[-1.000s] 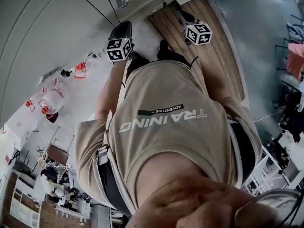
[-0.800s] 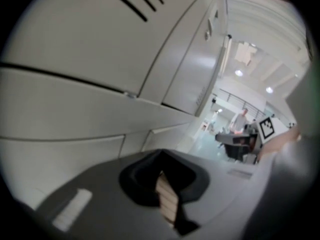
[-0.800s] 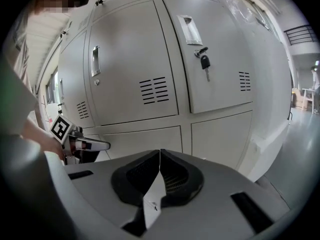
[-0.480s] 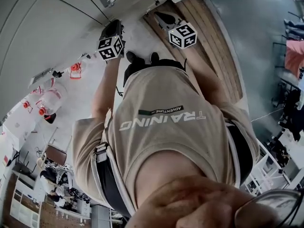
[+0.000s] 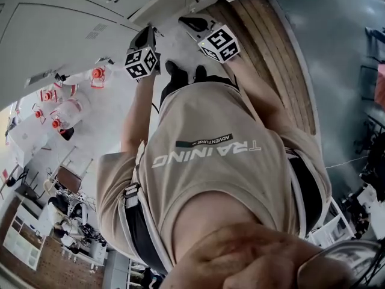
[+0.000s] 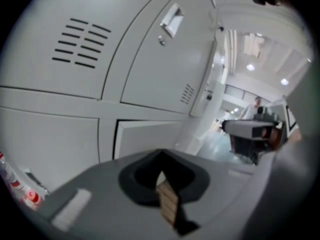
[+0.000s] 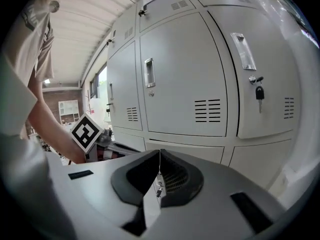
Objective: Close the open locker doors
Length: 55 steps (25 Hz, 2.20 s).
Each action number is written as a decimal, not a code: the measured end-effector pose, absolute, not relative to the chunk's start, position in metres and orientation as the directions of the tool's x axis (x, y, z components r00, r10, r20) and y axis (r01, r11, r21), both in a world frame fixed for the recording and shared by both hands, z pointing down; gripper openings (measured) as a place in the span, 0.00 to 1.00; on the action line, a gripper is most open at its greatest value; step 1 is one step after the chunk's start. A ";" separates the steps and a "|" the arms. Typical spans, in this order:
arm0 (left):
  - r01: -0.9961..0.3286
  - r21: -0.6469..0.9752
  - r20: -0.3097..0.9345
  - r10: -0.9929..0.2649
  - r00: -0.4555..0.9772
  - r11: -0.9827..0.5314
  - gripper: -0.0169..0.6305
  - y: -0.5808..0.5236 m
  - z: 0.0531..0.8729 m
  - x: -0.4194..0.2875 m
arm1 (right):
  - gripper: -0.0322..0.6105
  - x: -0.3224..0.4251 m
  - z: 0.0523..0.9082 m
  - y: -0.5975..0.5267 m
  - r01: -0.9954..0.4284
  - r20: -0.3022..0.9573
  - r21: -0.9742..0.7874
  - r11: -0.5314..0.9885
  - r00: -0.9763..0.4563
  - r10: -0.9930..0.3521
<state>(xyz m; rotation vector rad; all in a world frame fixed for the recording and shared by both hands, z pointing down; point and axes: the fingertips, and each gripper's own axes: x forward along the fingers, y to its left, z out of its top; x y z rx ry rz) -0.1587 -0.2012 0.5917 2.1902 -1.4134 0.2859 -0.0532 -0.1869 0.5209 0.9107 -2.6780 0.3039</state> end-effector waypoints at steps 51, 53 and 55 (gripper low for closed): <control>-0.881 0.050 0.025 -0.881 0.472 -0.470 0.03 -0.106 0.379 -0.151 | 0.07 -0.062 0.375 -0.118 -0.695 0.157 0.086 0.714 -0.699 -0.698; -0.879 0.049 0.027 -0.879 0.476 -0.475 0.03 -0.103 0.381 -0.151 | 0.07 -0.063 0.378 -0.115 -0.691 0.162 0.077 0.718 -0.702 -0.693; -0.875 0.051 0.033 -0.875 0.483 -0.481 0.03 -0.101 0.384 -0.151 | 0.07 -0.064 0.382 -0.113 -0.690 0.167 0.063 0.721 -0.705 -0.689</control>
